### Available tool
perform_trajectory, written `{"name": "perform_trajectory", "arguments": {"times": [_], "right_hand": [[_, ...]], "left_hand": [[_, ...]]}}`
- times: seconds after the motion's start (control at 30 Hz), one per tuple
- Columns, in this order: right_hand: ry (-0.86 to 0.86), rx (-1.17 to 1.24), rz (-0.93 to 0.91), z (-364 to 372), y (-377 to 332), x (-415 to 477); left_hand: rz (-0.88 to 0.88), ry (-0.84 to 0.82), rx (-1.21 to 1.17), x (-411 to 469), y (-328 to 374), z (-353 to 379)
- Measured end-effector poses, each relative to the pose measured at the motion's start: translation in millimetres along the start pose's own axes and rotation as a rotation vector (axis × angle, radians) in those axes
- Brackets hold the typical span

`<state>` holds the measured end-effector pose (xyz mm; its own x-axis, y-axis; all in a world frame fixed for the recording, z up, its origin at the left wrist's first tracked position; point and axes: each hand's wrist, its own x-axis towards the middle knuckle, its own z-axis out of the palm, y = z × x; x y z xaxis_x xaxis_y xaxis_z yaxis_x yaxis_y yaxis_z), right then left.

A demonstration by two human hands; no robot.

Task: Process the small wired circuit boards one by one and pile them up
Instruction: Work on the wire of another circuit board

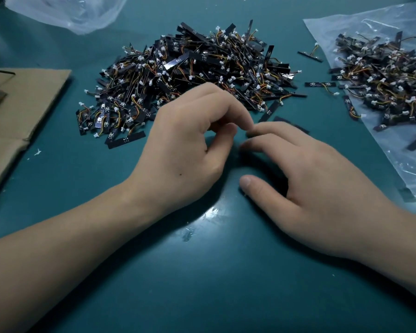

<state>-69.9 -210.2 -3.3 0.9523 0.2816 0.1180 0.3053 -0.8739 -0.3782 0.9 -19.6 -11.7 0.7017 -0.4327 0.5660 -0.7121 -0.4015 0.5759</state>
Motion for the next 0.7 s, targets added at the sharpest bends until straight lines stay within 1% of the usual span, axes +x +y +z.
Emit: {"name": "perform_trajectory", "arguments": {"times": [0.07, 0.13, 0.2, 0.27, 0.3, 0.33, 0.37, 0.4, 0.43, 0.5, 0.6, 0.7], "right_hand": [[0.048, 0.083, -0.069, 2, 1, -2], [0.116, 0.162, -0.109, 3, 4, -2], [0.193, 0.240, -0.106, 1, 6, -1], [0.274, 0.315, -0.066, 0, 6, -1], [0.318, 0.315, -0.025, -1, 7, -2], [0.349, 0.268, 0.031, 0, 7, -1], [0.344, 0.189, 0.087, 0, 8, 0], [0.299, 0.119, 0.132, 1, 8, 2], [0.234, 0.097, 0.165, 3, 10, 3], [0.157, 0.218, 0.175, 4, 12, 5], [0.222, 0.467, 0.082, 3, 11, 4], [0.266, 0.678, 0.057, 2, 11, 2]], "left_hand": [[-0.045, 0.043, -0.037, 0, -1, 1], [-0.111, 0.058, -0.137, 1, -2, 2], [-0.151, 0.075, -0.213, 2, -4, 2], [-0.164, 0.094, -0.241, 3, -5, 3], [-0.159, 0.105, -0.251, 4, -5, 3], [-0.150, 0.116, -0.261, 4, -5, 3], [-0.140, 0.125, -0.271, 4, -5, 2], [-0.130, 0.129, -0.281, 4, -5, 2], [-0.123, 0.129, -0.292, 4, -5, 2], [-0.125, 0.126, -0.332, 5, -5, 1], [-0.181, 0.108, -0.421, 5, 0, 0], [-0.196, 0.081, -0.442, 4, 2, -1]]}}
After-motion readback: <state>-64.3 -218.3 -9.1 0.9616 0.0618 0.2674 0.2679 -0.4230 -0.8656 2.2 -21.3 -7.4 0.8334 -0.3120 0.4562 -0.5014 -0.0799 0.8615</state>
